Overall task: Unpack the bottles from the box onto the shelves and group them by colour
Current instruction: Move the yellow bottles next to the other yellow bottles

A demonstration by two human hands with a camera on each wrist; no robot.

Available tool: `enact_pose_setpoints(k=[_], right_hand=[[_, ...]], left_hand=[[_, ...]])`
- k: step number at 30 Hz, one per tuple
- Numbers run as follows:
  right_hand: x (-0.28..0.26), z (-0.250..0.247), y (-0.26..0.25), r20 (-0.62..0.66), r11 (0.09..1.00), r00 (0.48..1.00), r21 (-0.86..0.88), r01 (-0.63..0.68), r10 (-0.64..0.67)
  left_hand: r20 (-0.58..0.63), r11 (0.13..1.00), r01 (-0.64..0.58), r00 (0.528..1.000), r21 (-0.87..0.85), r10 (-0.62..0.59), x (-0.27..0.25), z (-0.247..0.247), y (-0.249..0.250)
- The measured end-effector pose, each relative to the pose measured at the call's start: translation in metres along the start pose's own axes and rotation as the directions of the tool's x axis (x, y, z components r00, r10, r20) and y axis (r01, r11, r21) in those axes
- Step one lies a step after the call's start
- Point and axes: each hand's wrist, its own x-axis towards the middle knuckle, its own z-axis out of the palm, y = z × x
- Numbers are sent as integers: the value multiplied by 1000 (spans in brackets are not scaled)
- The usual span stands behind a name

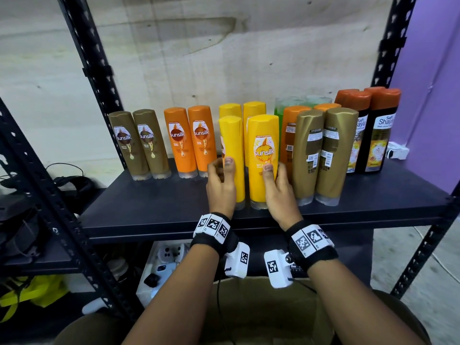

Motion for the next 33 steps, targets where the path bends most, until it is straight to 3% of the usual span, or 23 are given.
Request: enact_pose_setpoints(k=[26, 33], right_hand=[[-4, 1, 5, -55, 996, 997, -71, 48, -52], [-5, -1, 0, 19, 997, 999, -62, 37, -36]], left_hand=[[31, 999, -19, 999, 29, 18, -1, -1, -1], [76, 1000, -1, 997, 6, 1, -1, -3, 1]])
